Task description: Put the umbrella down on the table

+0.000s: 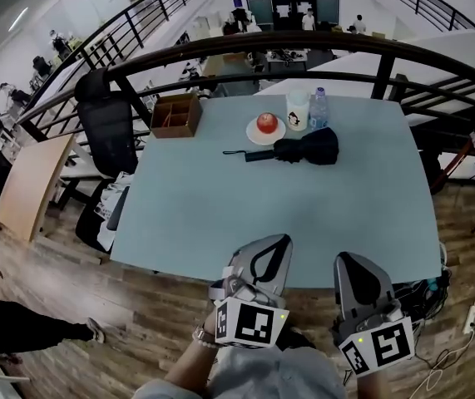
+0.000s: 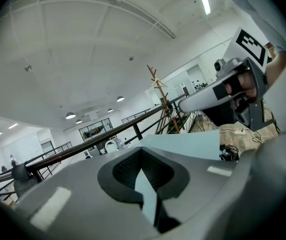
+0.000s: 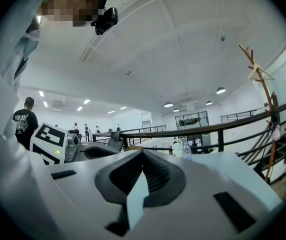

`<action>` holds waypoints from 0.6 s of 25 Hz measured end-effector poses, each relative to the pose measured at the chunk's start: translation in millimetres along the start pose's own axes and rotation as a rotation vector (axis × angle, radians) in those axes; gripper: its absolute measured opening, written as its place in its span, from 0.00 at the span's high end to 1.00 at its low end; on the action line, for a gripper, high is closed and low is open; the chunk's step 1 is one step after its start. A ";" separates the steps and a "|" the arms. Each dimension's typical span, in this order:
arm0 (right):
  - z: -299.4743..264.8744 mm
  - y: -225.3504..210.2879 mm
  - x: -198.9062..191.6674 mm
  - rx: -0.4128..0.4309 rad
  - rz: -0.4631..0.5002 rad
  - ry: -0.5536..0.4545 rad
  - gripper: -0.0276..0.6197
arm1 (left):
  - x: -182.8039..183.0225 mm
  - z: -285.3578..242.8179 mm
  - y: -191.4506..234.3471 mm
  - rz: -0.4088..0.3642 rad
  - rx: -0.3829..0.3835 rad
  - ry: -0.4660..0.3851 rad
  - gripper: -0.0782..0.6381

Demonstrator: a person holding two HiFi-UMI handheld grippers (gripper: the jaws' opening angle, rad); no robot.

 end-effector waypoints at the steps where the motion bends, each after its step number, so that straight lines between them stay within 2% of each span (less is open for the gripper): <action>1: 4.4 1.0 0.1 0.004 0.002 0.000 0.96 | 2.6 2.3 -3.9 0.000 0.002 -0.001 0.88; 15: 53.0 17.1 -14.3 0.074 0.002 -0.019 0.96 | 25.4 47.0 -41.1 0.017 0.061 -0.010 0.88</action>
Point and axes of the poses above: the fingertips, and each gripper's own axes: z backward along the fingers, y to its left, x out of its top, the point moved 9 cm from there along z, backward along the fingers, and after that the axes turned 13 degrees about -z, right-handed, at the moved point
